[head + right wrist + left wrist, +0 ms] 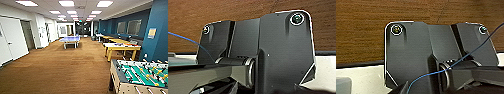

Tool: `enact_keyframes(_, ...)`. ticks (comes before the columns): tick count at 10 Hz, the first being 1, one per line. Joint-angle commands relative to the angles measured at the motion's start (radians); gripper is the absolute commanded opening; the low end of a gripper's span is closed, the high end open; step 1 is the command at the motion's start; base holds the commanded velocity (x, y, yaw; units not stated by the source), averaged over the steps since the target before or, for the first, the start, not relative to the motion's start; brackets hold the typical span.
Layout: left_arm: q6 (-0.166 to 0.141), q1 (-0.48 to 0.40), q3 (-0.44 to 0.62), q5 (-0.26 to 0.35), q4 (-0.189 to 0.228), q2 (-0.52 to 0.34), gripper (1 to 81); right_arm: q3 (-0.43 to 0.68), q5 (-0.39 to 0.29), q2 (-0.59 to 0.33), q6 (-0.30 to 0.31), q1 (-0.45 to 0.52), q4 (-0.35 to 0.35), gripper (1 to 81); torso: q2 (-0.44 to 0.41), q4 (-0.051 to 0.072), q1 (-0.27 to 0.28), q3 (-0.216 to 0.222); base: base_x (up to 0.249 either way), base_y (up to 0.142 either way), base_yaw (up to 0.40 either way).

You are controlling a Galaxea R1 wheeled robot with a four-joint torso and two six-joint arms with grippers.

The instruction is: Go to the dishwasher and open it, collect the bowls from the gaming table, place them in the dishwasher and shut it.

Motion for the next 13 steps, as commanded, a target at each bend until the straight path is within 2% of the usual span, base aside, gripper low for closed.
enact_keyframes(1,0.001,-0.050,-0.002,0.041,-0.001,-0.005,81.1,0.004,-0.044,-0.008,-0.003,0.054,-0.007,81.1,0.000,0.000,0.000,0.000,0.171,0.000,0.000)
enact_keyframes(13,0.001,-0.050,-0.002,0.041,-0.001,0.005,81.1,0.001,-0.044,0.003,-0.002,0.058,-0.002,81.1,0.000,0.000,0.000,0.000,0.192,0.000,0.000)
